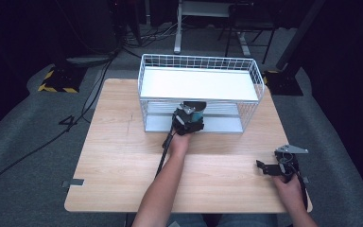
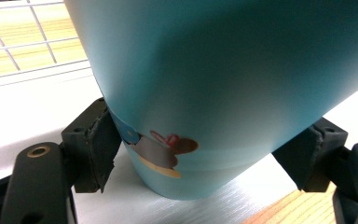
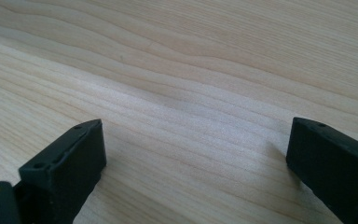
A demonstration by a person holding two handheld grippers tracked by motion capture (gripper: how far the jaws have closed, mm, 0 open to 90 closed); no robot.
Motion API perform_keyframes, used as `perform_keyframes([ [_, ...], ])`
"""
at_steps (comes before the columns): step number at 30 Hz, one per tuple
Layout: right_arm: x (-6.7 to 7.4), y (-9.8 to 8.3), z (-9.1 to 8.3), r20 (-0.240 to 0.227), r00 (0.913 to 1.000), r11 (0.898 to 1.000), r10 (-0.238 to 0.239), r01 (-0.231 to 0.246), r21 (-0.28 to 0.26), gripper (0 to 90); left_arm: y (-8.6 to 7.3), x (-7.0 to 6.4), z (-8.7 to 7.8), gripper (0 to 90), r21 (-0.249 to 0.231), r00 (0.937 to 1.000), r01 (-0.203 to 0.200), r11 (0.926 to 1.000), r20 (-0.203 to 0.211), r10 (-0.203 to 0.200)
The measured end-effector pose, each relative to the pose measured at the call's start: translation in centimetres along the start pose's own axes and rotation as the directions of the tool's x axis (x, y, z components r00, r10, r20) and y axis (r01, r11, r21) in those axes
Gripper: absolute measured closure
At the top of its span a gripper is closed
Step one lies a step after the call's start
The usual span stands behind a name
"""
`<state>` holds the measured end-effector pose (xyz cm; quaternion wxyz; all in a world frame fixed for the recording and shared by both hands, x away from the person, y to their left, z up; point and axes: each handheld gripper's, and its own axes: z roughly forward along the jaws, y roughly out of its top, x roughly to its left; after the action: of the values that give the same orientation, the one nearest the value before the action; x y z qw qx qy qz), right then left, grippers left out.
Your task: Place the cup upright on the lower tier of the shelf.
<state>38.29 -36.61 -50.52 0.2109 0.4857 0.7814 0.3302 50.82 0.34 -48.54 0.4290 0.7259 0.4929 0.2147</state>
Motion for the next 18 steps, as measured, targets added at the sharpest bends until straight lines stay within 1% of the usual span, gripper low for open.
perform_keyframes([
  [1,0.0,0.0,0.0,0.0,1.0,1.0,0.0,0.0,0.0,5.0,0.0,0.0,0.0,22.8,0.0,0.9999,0.009,1.0,0.01,-0.009],
  [2,0.0,0.0,0.0,0.0,1.0,1.0,0.0,0.0,0.0,5.0,0.0,0.0,0.0,22.2,-0.001,0.9998,0.015,0.9999,0.012,-0.015],
  [3,0.0,0.0,0.0,0.0,1.0,1.0,0.0,0.0,0.0,5.0,0.1,0.1,-0.1,18.6,-0.003,0.9998,0.019,0.9998,0.008,-0.019],
  [4,0.0,0.0,0.0,0.0,1.0,1.0,0.0,0.0,0.0,5.0,0.1,0.2,-0.2,16.6,-0.008,0.9997,0.023,0.9997,-0.011,-0.023],
  [5,0.0,0.0,0.0,0.0,1.0,1.0,0.0,0.0,0.0,5.0,0.1,0.2,-0.2,15.8,-0.008,0.9997,0.023,0.9997,-0.011,-0.023],
  [6,0.0,0.0,0.0,0.0,1.0,1.0,0.0,0.0,0.0,5.0,0.2,0.1,-0.2,15.8,-0.013,0.9993,0.034,0.9994,-0.016,-0.034],
  [7,0.0,0.0,0.0,0.0,1.0,1.0,0.001,-0.001,0.0,5.0,0.3,0.3,-0.2,15.4,-0.011,0.9996,0.017,0.9998,0.021,-0.017],
  [8,0.0,0.0,0.0,0.0,1.0,1.0,0.001,-0.001,0.0,5.0,0.3,0.2,-0.4,15.1,-0.013,0.9996,0.026,0.9996,0.007,-0.026],
  [9,0.0,0.0,0.0,0.0,1.0,1.0,0.0,0.0,0.0,5.0,0.3,0.1,-0.6,14.6,-0.015,0.9993,0.031,0.9994,-0.018,-0.031],
  [10,0.0,0.0,0.0,0.0,1.0,1.0,0.0,0.0,0.0,5.0,0.3,0.1,-0.6,14.2,-0.015,0.9993,0.031,0.9994,-0.018,-0.031],
  [11,0.0,0.0,0.0,0.0,1.0,1.0,0.001,-0.001,0.0,5.0,0.4,0.3,-0.7,13.7,-0.012,0.9998,0.011,0.9999,0.017,-0.011],
  [13,0.0,0.0,0.0,0.0,1.0,1.0,0.001,-0.001,0.0,5.0,0.5,0.4,-0.9,10.5,-0.011,0.9999,0.005,0.9999,0.013,-0.004],
  [14,0.0,0.0,0.0,0.0,1.0,1.0,0.001,-0.001,0.0,5.0,0.5,0.2,-1.0,10.5,-0.018,0.9997,0.022,0.9996,0.009,-0.022],
  [16,0.0,0.0,0.0,0.0,1.0,1.0,0.001,-0.001,0.0,5.0,0.4,0.1,-1.4,7.2,-0.026,0.9998,0.019,0.9995,0.01,-0.019],
  [17,0.0,0.0,0.0,0.0,1.0,1.0,0.001,-0.001,0.001,5.0,0.3,0.0,-1.7,5.6,-0.021,0.9994,0.021,0.9996,0.027,-0.02],
  [18,0.0,0.0,0.0,0.0,1.0,1.0,0.001,-0.001,0.001,5.0,0.2,0.0,-1.9,5.0,-0.025,0.9993,0.021,0.9995,0.032,-0.02],
])
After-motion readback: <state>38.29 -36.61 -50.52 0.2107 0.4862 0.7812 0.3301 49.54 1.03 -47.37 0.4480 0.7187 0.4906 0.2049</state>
